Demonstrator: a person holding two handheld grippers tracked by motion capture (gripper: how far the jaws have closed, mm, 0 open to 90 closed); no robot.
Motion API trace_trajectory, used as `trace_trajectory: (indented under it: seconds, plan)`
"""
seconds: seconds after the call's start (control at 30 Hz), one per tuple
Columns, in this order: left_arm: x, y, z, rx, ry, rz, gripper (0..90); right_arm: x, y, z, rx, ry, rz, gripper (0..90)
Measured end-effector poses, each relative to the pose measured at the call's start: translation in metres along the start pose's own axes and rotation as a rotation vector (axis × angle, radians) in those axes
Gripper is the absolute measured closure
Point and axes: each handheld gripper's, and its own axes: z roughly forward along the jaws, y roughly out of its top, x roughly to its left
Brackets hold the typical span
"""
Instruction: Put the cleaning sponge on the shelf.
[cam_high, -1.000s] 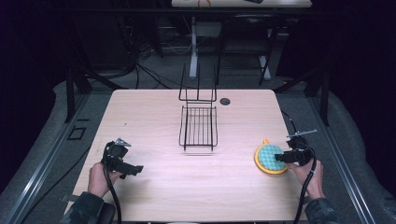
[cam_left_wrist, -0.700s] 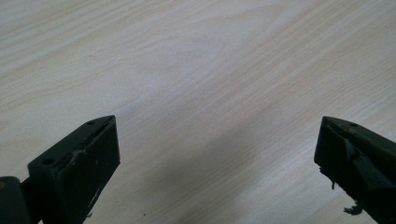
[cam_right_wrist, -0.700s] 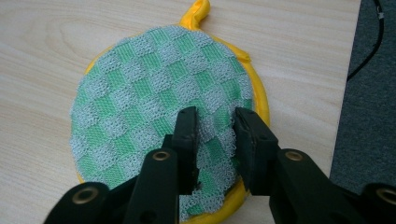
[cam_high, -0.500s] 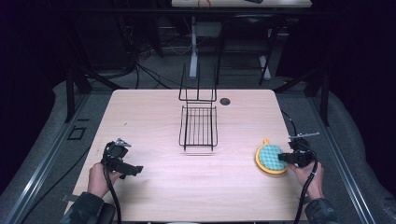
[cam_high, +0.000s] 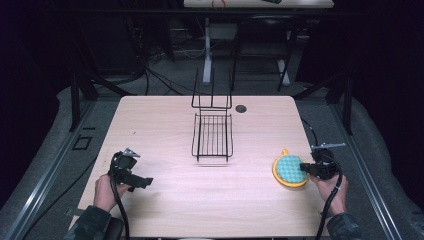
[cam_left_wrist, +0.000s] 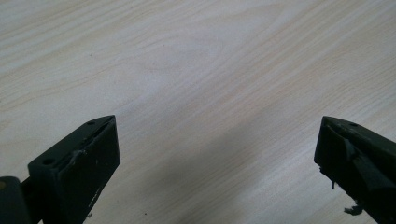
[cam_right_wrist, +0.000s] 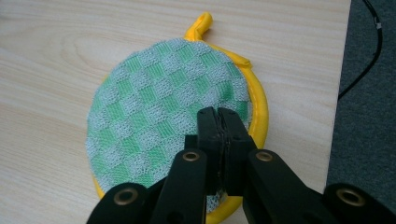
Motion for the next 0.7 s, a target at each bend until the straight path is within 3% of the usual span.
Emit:
trace_trajectory:
  seconds: [0.7]
  plan:
    - [0.0, 0.0, 0.0, -0.004, -0.001, 0.002, 0.1, 0.006, 0.008, -0.032, -0.114, 0.033, -0.008, 89.0]
